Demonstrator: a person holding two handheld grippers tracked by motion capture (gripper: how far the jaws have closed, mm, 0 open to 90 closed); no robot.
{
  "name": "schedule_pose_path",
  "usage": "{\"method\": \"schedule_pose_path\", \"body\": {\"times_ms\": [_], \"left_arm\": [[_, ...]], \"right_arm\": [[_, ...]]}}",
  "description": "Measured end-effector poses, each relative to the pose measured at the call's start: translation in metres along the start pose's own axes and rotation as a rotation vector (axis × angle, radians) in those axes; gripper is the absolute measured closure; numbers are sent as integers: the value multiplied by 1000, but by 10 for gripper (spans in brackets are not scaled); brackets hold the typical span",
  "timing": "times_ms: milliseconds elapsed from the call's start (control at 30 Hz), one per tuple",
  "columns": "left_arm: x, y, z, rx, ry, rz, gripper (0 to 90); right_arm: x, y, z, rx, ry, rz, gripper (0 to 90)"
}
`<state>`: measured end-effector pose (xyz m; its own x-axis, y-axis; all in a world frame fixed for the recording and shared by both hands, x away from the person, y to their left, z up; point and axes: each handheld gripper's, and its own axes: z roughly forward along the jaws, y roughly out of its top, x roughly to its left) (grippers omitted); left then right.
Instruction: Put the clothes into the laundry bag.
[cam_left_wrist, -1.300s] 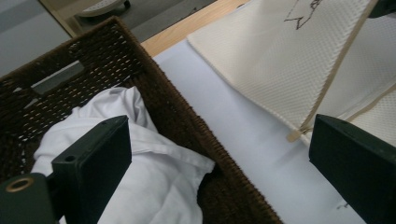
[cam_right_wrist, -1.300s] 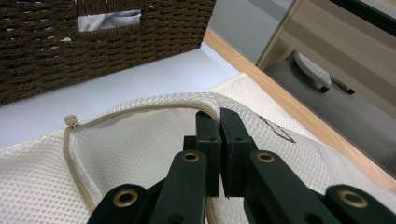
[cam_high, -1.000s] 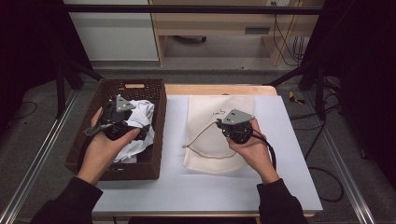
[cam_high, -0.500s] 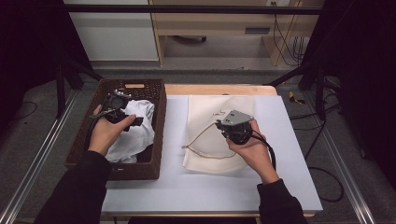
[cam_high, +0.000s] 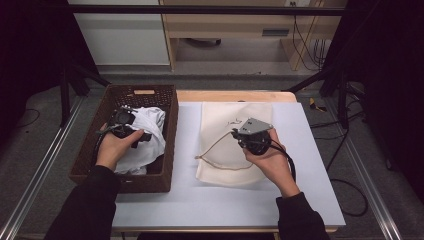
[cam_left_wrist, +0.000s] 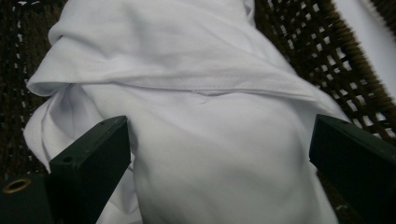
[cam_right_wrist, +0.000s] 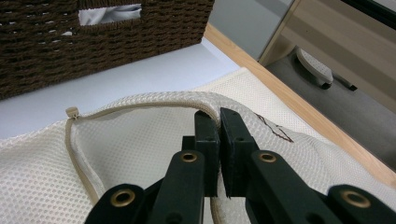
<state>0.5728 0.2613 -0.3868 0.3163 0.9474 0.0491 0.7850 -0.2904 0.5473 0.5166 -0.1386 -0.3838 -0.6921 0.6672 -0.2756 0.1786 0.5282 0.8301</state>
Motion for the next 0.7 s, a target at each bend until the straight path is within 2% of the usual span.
{"method": "schedule_pose_path", "body": {"times_ms": [33,100,233,300,333,400,500,600,633,700], "left_arm": [[1,0,2,-5,6,-5,53],[1,1,8,8,-13,-10,50],[-1,2,20,36,-23,6,30],[-4,2,31,48,-57,-7,24],[-6,2,33,54,-61,9,18],[-8,2,35,61,-47,32,3],[-7,3,35,59,-47,36,2],[-3,2,39,68,0,42,0],[-3,2,39,68,0,42,0],[6,0,46,76,-19,18,0]], "right_arm": [[-1,0,0,0,1,0,866],[-1,-1,0,0,2,3,865],[-1,-1,1,2,6,4,864],[-1,-2,2,5,8,5,863],[-1,-2,2,5,9,6,863],[-1,-2,2,8,10,7,862],[-1,-2,3,8,11,8,860],[0,-2,3,8,12,7,857],[0,-2,3,8,12,7,857],[1,-3,3,12,14,8,855]]}}
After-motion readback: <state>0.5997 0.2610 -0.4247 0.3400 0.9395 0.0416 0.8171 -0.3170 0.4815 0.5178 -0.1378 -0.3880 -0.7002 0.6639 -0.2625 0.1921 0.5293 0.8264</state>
